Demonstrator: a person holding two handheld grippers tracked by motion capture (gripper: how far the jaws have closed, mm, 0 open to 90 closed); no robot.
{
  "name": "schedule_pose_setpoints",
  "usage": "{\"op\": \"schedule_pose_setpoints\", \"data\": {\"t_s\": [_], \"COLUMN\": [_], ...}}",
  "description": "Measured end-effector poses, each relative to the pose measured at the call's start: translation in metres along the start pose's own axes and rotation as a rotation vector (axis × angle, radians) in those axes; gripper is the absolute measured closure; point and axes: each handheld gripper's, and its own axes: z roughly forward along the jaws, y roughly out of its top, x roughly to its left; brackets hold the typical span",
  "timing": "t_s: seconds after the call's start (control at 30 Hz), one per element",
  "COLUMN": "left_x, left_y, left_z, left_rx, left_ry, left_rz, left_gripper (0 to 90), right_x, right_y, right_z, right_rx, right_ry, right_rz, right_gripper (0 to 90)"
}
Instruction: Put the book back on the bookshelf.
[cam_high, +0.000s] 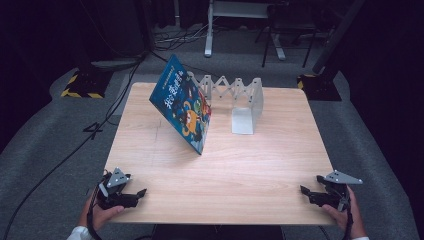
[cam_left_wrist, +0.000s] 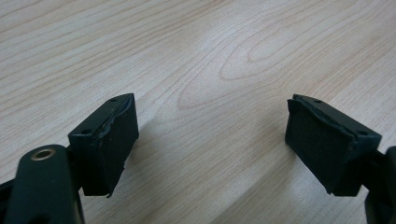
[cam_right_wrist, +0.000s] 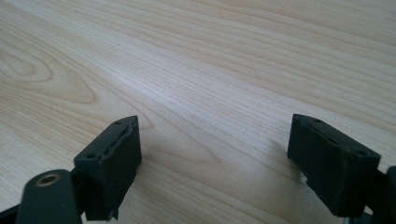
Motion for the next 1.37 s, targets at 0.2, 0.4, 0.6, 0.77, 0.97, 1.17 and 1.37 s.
{"op": "schedule_pose_setpoints", "data": {"t_s": [0.2,0.4,0.6,0.77,0.97,1.17,1.37], "left_x": [0.0000,0.0000,0.0000,0.0004,0.0010,0.0033,0.0027], "left_y": [0.0000,-0.0001,-0.0001,0.0006,0.0008,0.0011,0.0013], "left_z": [0.0000,0.0003,0.0002,0.0009,0.0009,0.0009,0.0012], "left_rx": [0.001,-0.003,-0.001,0.000,-0.001,-0.006,-0.002], "left_ry": [-0.001,0.000,0.001,-0.001,-0.002,-0.009,0.002], "left_rz": [-0.001,-0.003,-0.002,-0.006,-0.010,-0.038,-0.028], "left_gripper": [17.5,17.4,17.3,16.9,16.9,16.8,16.8], "right_x": [-0.0001,0.0001,0.0000,-0.0001,0.0001,0.0001,0.0001], "right_y": [0.0000,-0.0001,0.0000,0.0003,0.0007,0.0007,0.0007], "right_z": [0.0000,0.0000,0.0000,0.0004,0.0008,0.0008,0.0008], "right_rx": [0.000,0.000,0.000,0.000,0.003,0.003,0.003], "right_ry": [0.000,-0.001,-0.001,0.000,-0.001,-0.001,-0.002], "right_rz": [0.000,0.001,0.001,-0.002,0.001,0.001,0.001], "right_gripper": [17.7,17.7,17.6,17.0,16.6,16.6,16.6]}}
